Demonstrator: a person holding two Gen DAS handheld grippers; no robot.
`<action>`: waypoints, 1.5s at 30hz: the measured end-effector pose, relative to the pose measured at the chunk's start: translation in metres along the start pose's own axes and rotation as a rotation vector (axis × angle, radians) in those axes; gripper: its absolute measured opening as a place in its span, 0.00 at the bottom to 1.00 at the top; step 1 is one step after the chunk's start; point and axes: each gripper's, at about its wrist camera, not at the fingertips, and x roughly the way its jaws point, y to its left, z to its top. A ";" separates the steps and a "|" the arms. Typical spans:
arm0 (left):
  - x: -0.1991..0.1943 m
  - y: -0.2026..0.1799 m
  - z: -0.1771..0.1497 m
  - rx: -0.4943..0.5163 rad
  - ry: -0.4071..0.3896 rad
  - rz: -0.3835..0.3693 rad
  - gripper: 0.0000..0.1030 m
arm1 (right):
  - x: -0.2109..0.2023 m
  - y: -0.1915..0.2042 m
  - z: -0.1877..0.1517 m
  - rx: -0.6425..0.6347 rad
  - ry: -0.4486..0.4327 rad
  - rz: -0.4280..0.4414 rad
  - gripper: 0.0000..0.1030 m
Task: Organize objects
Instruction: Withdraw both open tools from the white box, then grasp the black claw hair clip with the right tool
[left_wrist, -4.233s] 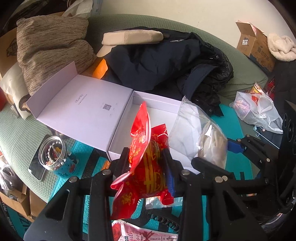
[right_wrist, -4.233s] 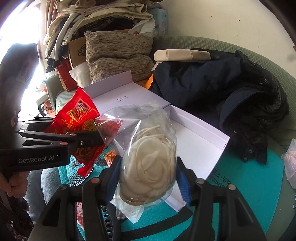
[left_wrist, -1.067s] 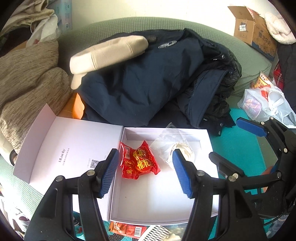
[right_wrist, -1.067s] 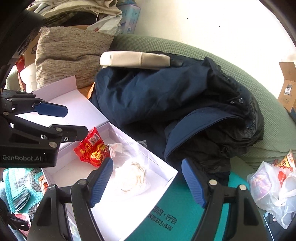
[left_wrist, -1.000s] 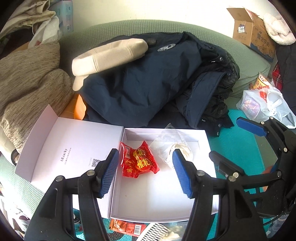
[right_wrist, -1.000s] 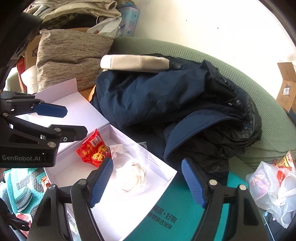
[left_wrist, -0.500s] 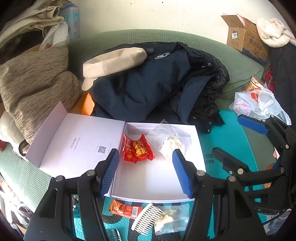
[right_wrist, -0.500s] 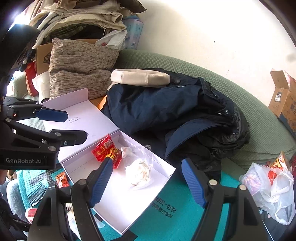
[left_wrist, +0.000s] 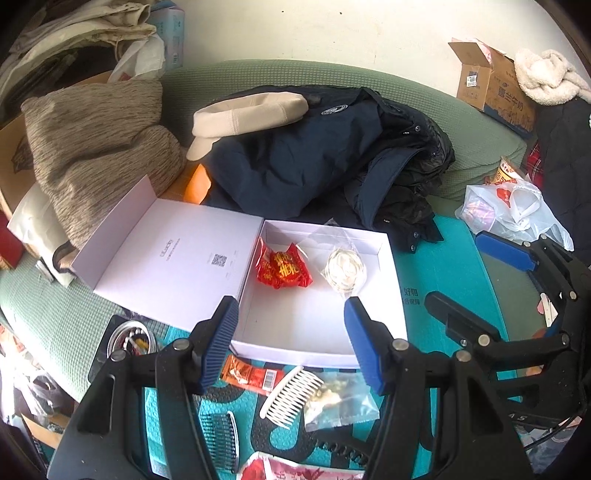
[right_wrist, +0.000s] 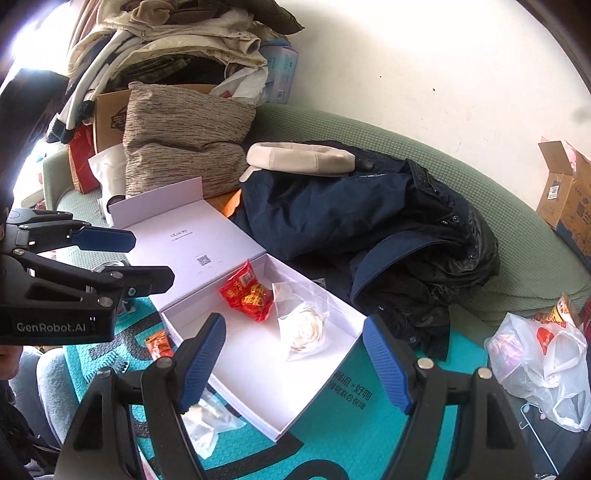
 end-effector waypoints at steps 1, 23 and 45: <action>-0.003 0.001 -0.004 -0.005 0.003 0.002 0.56 | -0.003 0.002 -0.001 0.001 -0.003 0.004 0.75; -0.044 0.026 -0.114 -0.120 0.095 0.022 0.56 | -0.040 0.051 -0.057 0.034 0.055 0.143 0.75; -0.044 0.010 -0.188 -0.154 0.176 0.065 0.58 | -0.035 0.059 -0.126 0.103 0.190 0.197 0.75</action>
